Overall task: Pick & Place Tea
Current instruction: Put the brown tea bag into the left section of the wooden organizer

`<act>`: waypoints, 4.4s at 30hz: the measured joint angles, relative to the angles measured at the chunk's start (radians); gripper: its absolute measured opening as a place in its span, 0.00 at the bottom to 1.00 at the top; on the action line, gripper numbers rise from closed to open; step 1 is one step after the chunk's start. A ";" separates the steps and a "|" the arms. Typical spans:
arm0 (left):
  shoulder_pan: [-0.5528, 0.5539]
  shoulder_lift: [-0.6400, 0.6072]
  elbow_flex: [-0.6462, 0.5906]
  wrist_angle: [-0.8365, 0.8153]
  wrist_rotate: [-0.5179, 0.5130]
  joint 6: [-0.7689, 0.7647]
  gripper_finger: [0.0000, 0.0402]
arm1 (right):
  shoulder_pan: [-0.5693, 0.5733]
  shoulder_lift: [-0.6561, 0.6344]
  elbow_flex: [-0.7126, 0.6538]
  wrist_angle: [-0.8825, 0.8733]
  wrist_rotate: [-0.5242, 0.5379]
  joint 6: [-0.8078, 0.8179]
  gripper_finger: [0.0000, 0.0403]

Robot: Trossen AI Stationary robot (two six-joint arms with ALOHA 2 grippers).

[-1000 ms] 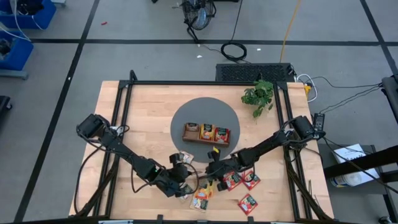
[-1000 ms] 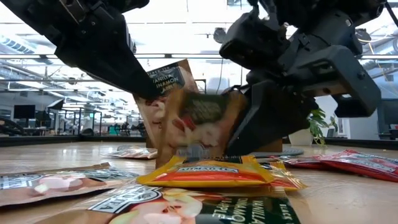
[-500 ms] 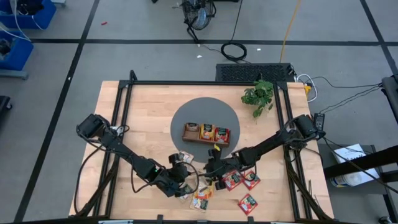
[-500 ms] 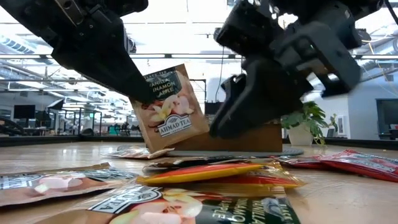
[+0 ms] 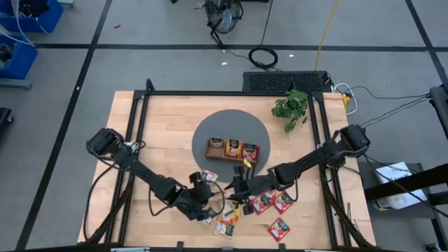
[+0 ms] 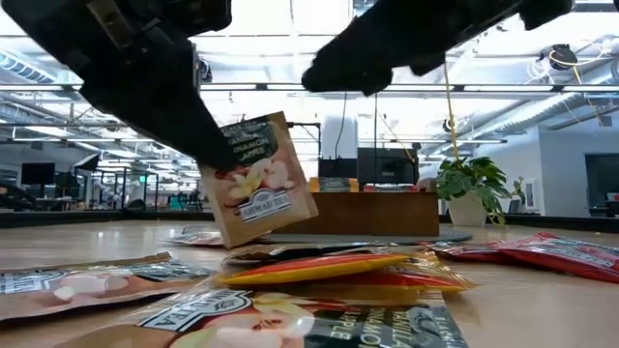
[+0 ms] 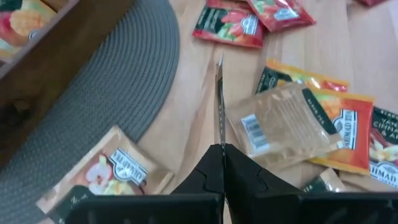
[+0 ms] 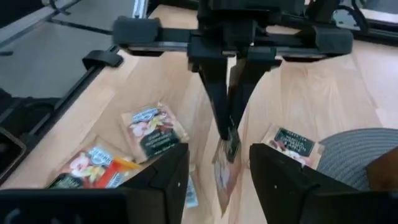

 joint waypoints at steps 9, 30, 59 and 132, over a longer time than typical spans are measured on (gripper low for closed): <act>0.007 0.000 0.022 0.013 -0.003 0.035 0.01 | -0.054 0.028 -0.001 0.012 -0.019 0.065 0.48; 0.013 0.000 0.052 0.007 -0.015 0.074 0.01 | -0.062 0.073 -0.001 0.064 -0.132 0.072 0.22; -0.129 -0.027 0.051 -0.232 -0.006 -0.155 0.05 | -0.068 0.056 -0.004 0.102 -0.157 -0.022 0.00; -0.409 -0.018 -0.065 -0.224 -0.502 -0.475 0.05 | -0.420 0.198 -0.224 0.672 0.027 0.075 0.00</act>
